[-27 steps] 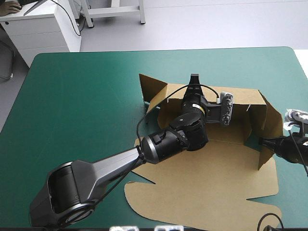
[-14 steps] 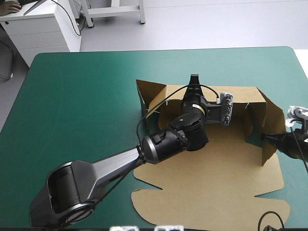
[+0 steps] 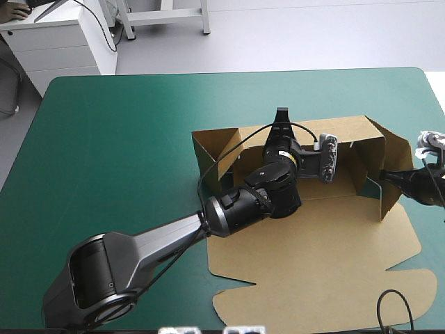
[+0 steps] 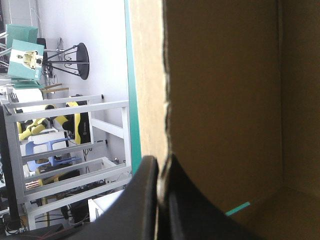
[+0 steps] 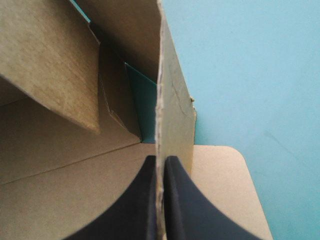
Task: Fold the box
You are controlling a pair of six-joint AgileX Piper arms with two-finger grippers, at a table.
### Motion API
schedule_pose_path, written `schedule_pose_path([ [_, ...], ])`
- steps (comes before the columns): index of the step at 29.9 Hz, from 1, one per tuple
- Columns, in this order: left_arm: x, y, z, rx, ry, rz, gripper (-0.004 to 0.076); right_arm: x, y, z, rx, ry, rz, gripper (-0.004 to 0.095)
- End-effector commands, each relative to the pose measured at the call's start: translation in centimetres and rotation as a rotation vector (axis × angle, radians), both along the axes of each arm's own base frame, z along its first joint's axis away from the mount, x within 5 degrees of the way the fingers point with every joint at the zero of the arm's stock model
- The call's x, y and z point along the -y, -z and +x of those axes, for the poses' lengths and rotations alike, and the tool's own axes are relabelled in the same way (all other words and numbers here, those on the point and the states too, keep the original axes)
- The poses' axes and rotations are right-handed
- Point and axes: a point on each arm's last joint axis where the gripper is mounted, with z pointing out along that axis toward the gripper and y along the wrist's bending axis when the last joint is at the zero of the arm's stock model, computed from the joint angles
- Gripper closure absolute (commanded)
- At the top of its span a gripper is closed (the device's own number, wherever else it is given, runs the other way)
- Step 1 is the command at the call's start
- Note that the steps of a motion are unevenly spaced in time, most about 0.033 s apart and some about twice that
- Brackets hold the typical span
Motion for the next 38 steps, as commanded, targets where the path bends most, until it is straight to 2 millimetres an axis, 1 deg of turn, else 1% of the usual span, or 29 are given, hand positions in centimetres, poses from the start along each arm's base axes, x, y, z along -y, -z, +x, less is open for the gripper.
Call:
schedule_pose_path([
  [1,-0.8,-3.4,-1.0,0.035,0.026,-0.107,0.0731,0.1,-2.2,0.6,0.120,0.019,-0.007,0.0920],
  [5,-0.8,-3.4,-1.0,0.035,0.026,-0.107,0.0731,0.2,-2.2,0.7,0.130,0.010,-0.027,0.0919],
  [11,-0.8,-3.4,-1.0,0.035,0.026,-0.107,0.0731,0.0,-2.0,0.5,0.098,-0.015,-0.022,0.0919],
  [14,-0.8,-3.4,-1.0,0.035,0.026,-0.107,0.0731,0.0,-1.9,0.3,0.075,-0.024,-0.027,0.0891],
  [16,-0.8,-3.4,-1.0,0.036,0.029,-0.110,0.0731,-0.1,-1.8,0.2,0.067,-0.028,-0.024,0.0817],
  [20,-0.8,-3.4,-1.0,0.037,0.031,-0.111,0.0731,-0.2,-1.7,0.1,0.046,-0.016,0.011,0.0555],
  [22,-0.8,-3.4,-1.0,0.037,0.031,-0.111,0.0731,-0.3,-1.7,0.0,0.037,-0.018,0.018,0.0480],
  [23,-0.8,-3.4,-1.0,0.036,0.029,-0.112,0.0731,-0.3,-1.7,-0.1,0.033,-0.021,0.021,0.0466],
  [27,-0.8,-3.4,-1.0,0.035,0.028,-0.114,0.0731,-0.6,-1.9,-0.5,0.017,-0.037,0.029,0.0467],
  [31,-0.8,-3.4,-1.0,0.035,0.026,-0.113,0.0731,-1.1,-3.1,-1.4,0.036,-0.058,0.018,0.0467],
  [34,-0.8,-3.4,-1.0,0.035,0.026,-0.113,0.0731,-1.7,-4.3,-2.5,0.066,-0.072,0.005,0.0467],
  [38,-0.8,-3.4,-1.0,0.035,0.026,-0.113,0.0731,-2.4,-5.3,-4.3,0.079,-0.089,-0.016,0.0467],
])
